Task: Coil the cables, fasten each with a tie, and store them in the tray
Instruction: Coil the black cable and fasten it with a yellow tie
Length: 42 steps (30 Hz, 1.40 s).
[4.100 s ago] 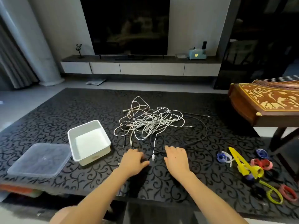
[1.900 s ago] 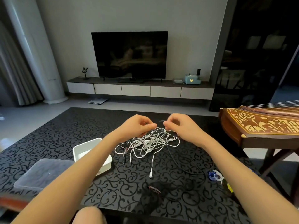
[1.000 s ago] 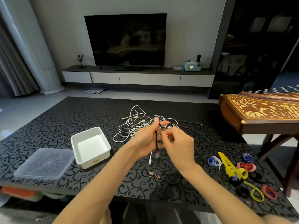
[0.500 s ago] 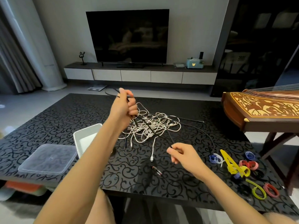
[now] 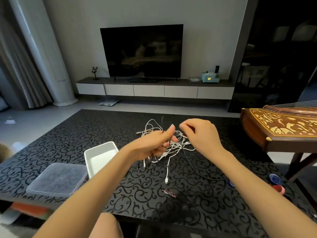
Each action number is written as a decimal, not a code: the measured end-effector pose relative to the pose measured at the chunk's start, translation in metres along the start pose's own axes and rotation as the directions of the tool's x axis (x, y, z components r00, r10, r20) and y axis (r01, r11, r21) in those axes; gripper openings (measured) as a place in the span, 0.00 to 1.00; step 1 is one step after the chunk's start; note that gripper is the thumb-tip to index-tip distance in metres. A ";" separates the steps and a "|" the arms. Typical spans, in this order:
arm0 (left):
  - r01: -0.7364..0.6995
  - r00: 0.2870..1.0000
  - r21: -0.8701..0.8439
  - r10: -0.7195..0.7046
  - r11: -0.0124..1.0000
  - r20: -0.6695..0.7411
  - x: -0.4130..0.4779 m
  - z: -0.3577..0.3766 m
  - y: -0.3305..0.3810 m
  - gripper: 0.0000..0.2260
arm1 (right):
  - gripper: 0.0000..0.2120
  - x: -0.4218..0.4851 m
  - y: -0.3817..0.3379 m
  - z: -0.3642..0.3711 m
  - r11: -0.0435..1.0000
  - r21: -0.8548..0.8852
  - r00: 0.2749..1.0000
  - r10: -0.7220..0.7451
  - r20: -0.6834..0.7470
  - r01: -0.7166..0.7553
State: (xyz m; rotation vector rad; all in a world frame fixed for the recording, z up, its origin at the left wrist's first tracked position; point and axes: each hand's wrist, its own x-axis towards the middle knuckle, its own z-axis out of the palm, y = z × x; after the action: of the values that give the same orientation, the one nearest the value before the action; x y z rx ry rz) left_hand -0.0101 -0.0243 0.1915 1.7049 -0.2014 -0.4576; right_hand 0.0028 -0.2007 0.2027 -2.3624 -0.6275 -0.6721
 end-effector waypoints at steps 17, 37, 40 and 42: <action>-0.158 0.953 0.051 0.166 0.986 -0.254 0.002 0.015 -0.016 0.18 | 0.22 0.006 -0.012 0.006 0.977 0.130 0.985 0.162 0.059 -0.169; -0.053 0.994 -0.064 0.046 0.997 -0.097 -0.007 0.040 -0.029 0.20 | 0.16 -0.022 -0.005 0.008 0.728 0.549 0.906 0.394 0.156 -0.411; -0.102 0.983 -0.010 0.099 0.995 -0.153 -0.004 0.050 -0.030 0.19 | 0.18 -0.025 -0.011 0.020 0.682 0.538 0.865 0.443 0.236 -0.495; -0.108 0.977 0.031 0.112 0.994 -0.180 -0.003 0.052 -0.031 0.20 | 0.19 -0.025 -0.012 0.021 0.719 0.492 0.871 0.426 0.245 -0.491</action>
State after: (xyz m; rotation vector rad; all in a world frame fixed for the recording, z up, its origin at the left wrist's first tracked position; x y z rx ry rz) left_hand -0.0381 -0.0640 0.1553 1.7358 -0.1673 -0.2170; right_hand -0.0169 -0.1857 0.1781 -1.9012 -0.2026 -0.1002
